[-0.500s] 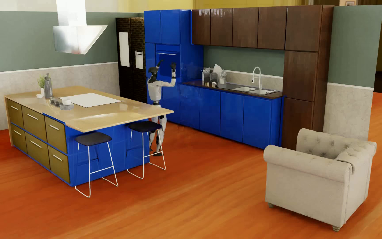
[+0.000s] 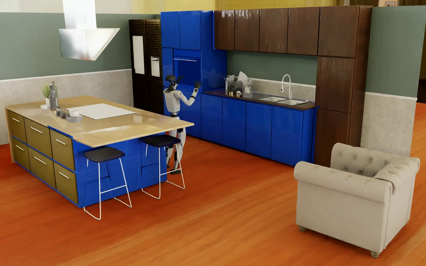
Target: Stay put
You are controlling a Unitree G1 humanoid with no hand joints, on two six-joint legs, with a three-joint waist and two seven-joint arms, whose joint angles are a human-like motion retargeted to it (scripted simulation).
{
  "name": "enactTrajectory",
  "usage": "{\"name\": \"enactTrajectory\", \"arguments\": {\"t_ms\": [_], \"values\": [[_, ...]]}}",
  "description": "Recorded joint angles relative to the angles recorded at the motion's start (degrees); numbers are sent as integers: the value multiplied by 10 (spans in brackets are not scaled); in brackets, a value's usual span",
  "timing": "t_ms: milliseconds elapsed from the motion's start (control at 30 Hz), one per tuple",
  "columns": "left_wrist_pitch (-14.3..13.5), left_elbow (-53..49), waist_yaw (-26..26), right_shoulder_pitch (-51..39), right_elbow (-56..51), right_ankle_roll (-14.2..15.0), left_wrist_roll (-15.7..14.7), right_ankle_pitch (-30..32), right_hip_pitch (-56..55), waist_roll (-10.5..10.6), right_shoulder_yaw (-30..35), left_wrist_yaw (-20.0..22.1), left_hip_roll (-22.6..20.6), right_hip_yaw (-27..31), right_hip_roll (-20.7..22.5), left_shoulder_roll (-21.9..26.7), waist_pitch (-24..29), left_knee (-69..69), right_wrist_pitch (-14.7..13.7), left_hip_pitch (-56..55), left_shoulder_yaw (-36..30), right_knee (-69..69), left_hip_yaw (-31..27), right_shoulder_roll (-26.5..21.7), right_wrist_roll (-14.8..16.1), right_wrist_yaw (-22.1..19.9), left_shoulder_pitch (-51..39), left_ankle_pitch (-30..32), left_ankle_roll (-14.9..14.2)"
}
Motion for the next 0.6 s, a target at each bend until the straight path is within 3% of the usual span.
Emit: {"name": "enactTrajectory", "arguments": {"t_ms": [333,600], "values": [[0,-50,-1,219,-51,0,0,-4,1,-4,70,0,2,0,-1,-69,-6,0,0,1,-66,2,0,51,0,0,219,1,0],[0,-4,-1,278,76,0,0,8,2,2,109,0,4,0,-2,-60,1,0,0,1,-191,-5,0,71,0,0,281,-3,0]]}}
